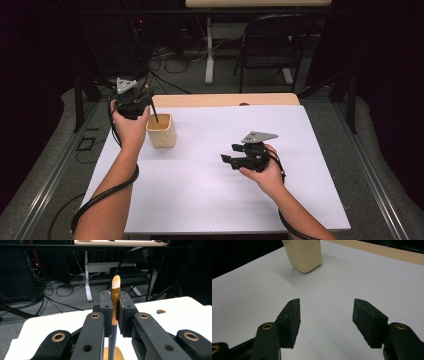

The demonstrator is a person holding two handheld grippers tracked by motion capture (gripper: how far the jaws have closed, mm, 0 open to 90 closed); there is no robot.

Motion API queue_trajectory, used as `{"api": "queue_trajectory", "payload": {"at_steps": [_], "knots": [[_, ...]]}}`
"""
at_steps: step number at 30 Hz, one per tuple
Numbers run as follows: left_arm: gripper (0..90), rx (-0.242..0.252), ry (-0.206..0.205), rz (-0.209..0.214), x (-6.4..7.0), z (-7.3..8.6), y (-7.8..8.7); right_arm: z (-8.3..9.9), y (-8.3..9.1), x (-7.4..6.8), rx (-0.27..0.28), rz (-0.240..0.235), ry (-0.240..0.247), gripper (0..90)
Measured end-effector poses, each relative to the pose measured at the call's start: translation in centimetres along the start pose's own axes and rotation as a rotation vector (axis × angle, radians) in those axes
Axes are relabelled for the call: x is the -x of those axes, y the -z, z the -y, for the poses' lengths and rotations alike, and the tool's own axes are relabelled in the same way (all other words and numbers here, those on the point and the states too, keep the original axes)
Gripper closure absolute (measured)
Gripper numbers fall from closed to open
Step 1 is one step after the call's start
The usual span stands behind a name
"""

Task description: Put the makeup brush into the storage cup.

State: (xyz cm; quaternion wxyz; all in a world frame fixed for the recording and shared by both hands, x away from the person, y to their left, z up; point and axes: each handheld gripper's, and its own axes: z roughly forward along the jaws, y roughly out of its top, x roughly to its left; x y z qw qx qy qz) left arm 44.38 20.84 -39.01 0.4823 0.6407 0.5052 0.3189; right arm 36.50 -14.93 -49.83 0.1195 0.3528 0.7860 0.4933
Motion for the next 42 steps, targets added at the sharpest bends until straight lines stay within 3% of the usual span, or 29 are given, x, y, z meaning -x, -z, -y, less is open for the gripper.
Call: {"api": "queue_trajectory", "payload": {"at_steps": [25,42], "knots": [[83.4,-0.028,0.005,-0.015,-0.2,1.4,-1.1,0.0,0.0,0.0,0.002,0.000,0.000,39.4],[83.4,-0.054,0.011,-0.026,-0.9,3.2,-1.5,0.0,0.0,-0.1,-0.002,-0.002,0.000,39.4]]}}
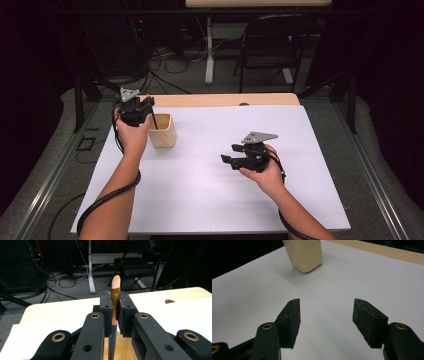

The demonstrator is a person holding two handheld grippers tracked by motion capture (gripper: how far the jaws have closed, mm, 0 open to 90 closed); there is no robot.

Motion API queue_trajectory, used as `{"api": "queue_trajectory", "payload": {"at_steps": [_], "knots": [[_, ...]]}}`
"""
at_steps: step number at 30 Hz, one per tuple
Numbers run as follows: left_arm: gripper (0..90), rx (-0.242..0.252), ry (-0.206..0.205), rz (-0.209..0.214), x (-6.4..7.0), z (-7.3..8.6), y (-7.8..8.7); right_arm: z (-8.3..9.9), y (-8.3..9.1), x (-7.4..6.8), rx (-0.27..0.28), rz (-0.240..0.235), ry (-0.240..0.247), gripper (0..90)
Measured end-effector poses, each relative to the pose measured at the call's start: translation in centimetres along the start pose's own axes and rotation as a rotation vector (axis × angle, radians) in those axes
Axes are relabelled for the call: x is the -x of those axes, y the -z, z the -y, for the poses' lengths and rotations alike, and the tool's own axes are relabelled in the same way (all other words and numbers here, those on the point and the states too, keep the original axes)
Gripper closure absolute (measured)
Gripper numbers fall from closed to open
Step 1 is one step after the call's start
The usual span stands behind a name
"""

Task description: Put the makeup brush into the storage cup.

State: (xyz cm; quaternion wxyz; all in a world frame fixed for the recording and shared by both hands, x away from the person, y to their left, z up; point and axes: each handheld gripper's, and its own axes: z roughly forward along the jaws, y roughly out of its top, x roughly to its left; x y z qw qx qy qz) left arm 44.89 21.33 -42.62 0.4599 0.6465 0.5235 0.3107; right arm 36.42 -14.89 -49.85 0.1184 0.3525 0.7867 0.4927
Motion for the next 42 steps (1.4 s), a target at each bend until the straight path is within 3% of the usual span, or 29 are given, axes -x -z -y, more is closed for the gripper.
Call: {"api": "queue_trajectory", "payload": {"at_steps": [42], "knots": [[83.4,-0.059,0.034,-0.002,-0.9,3.8,-1.3,0.1,-0.2,-0.1,-0.012,-0.001,-0.002,39.4]]}}
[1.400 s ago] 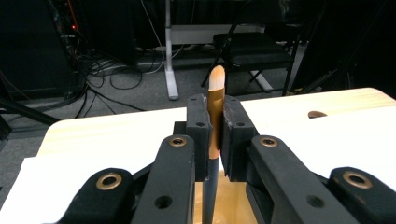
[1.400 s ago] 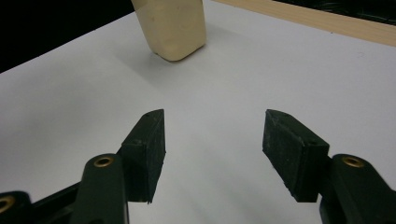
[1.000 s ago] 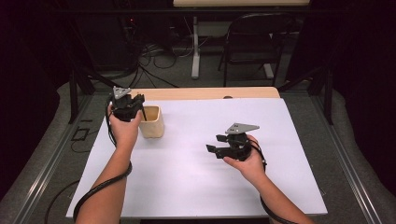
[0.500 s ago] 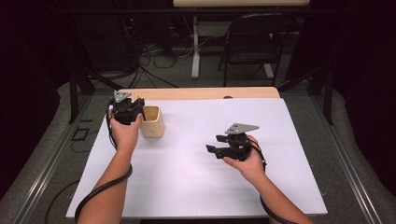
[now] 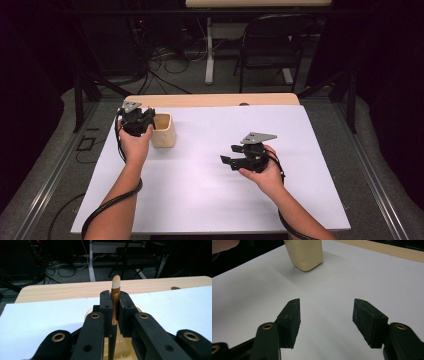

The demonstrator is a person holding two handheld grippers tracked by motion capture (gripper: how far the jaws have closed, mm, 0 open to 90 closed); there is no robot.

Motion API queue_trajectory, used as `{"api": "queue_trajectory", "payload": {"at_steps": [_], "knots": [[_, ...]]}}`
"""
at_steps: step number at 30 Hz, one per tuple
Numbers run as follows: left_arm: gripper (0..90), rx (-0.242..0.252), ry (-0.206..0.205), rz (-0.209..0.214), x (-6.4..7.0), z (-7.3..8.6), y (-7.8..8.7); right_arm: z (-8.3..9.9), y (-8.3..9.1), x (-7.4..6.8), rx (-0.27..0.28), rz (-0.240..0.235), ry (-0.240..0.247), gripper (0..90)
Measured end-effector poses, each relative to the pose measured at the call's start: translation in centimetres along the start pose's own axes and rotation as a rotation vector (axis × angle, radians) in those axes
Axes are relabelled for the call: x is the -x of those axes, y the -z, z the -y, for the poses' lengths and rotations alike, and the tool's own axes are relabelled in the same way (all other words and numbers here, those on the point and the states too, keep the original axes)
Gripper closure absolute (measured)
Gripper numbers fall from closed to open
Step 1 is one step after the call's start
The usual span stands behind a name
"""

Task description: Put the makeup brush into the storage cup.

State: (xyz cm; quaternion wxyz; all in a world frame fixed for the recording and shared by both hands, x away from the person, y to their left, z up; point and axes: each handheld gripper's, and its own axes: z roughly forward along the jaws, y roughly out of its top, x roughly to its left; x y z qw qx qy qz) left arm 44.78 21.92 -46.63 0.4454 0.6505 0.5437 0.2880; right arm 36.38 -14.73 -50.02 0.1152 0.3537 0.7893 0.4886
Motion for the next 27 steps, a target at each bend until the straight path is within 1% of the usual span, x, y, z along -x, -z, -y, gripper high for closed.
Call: {"api": "queue_trajectory", "payload": {"at_steps": [7,13,19,23,25,27], "knots": [[83.4,-0.009,-0.001,-0.005,0.0,0.4,-0.1,0.0,-0.1,0.0,0.002,-0.003,0.003,39.4],[83.4,-0.013,-0.008,-0.006,-0.1,0.7,-0.2,0.0,-0.1,0.0,0.002,-0.002,0.003,39.4],[83.4,-0.021,-0.027,-0.009,0.0,1.1,-0.2,0.1,-0.1,0.0,0.002,-0.001,0.004,39.4],[82.8,-0.027,-0.026,-0.007,0.0,1.3,-0.2,0.1,-0.1,0.0,0.002,-0.003,0.006,39.4],[78.5,-0.026,-0.023,0.000,0.1,1.4,-0.2,0.1,-0.1,0.0,0.004,-0.003,0.005,39.4],[72.1,-0.017,-0.032,0.000,0.1,1.6,-0.2,0.1,-0.1,0.0,0.001,-0.002,0.004,39.4]]}}
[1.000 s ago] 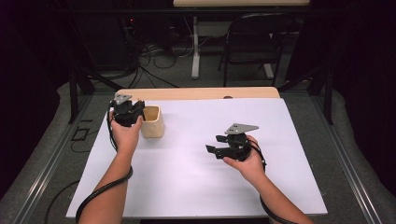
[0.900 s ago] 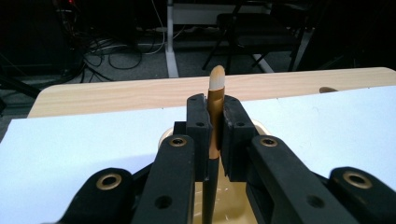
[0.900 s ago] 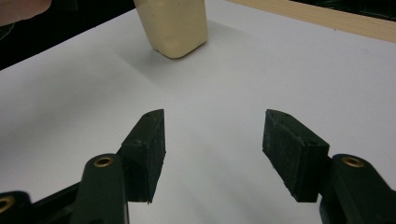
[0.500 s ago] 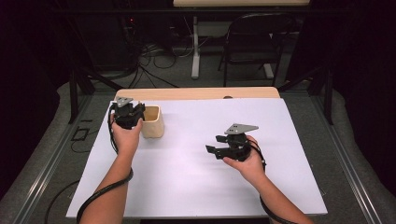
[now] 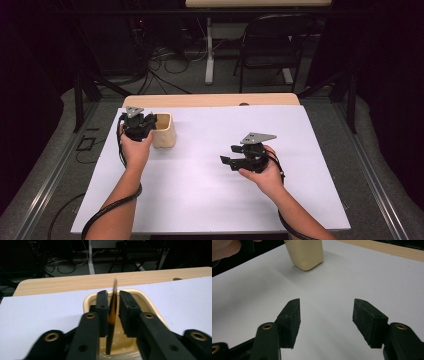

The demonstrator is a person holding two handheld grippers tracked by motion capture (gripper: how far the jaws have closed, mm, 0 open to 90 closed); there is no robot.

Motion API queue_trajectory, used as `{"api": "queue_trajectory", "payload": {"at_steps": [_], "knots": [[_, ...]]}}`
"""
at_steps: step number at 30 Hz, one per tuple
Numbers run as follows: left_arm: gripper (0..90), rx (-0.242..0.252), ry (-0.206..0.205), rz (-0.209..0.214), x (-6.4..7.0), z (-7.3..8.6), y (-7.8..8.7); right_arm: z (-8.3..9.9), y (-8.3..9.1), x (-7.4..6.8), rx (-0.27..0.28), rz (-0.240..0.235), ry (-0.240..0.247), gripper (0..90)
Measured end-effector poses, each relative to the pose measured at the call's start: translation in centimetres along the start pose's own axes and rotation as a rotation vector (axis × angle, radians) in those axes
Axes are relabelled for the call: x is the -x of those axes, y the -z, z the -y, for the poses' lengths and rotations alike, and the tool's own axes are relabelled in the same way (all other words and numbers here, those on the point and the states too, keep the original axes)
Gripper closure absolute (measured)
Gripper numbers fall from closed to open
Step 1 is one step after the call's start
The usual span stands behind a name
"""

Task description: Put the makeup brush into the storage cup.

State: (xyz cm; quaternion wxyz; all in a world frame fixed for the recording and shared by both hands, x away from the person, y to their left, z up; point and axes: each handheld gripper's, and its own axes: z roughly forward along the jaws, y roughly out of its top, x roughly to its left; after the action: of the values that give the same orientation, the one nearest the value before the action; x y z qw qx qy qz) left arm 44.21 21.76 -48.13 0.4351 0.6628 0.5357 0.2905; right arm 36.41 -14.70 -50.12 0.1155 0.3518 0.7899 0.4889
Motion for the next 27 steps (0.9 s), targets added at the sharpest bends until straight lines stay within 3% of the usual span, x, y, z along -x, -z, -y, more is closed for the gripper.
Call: {"api": "queue_trajectory", "payload": {"at_steps": [6,9,27], "knots": [[46.8,0.010,-0.009,-0.001,0.1,0.3,0.1,0.0,0.0,0.0,0.001,0.001,0.000,39.4],[41.2,0.018,0.007,0.001,-0.1,0.4,0.3,0.0,-0.1,0.0,0.001,-0.001,0.000,39.4],[36.1,0.010,0.009,0.041,0.3,0.0,1.2,0.0,0.0,0.0,0.000,0.000,-0.001,39.3]]}}
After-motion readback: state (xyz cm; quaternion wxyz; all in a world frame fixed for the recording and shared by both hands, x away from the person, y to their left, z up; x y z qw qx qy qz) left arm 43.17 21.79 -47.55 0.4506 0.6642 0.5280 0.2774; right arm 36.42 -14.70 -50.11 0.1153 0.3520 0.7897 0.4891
